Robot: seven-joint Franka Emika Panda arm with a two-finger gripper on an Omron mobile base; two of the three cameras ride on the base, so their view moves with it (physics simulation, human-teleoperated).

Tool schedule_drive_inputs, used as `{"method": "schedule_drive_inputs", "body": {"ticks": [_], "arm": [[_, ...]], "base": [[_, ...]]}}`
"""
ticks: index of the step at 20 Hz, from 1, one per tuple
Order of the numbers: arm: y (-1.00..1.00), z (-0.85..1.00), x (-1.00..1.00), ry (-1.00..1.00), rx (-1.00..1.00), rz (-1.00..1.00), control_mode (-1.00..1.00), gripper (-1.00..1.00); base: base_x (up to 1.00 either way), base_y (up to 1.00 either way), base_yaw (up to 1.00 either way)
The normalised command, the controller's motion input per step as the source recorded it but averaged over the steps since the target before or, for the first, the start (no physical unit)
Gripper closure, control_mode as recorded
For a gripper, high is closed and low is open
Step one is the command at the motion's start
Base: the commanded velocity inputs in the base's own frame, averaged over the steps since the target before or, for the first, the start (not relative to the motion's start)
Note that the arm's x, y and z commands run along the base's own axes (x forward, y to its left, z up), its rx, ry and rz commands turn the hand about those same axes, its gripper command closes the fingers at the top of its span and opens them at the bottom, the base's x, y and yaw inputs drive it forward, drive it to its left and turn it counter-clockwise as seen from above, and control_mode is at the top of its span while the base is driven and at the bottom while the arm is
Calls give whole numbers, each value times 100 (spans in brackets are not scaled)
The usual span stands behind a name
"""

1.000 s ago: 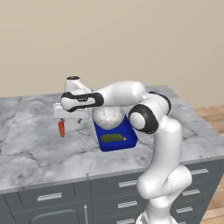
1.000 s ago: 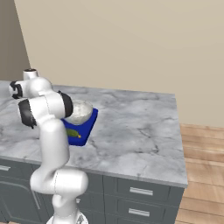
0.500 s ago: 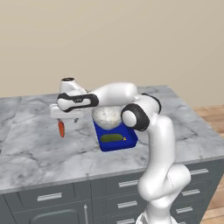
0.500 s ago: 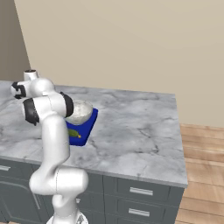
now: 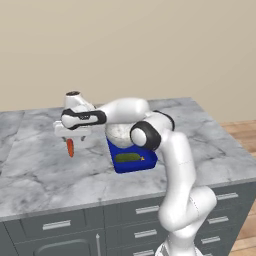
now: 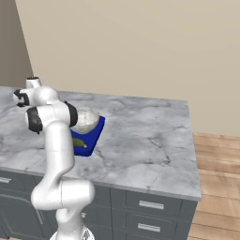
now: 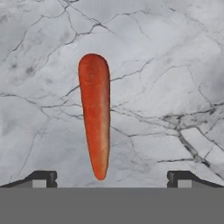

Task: Place the two vegetables and bowl onto the tray for setting up a vegetable dip station.

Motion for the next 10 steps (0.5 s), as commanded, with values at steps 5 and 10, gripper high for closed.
{"method": "schedule_drive_inputs", "body": {"ticks": [5, 10], "arm": [[12, -19, 24, 0, -1, 2, -100, -100], [11, -17, 21, 0, 0, 5, -100, -100]], "base": [[0, 0, 0], [0, 0, 0]]}}
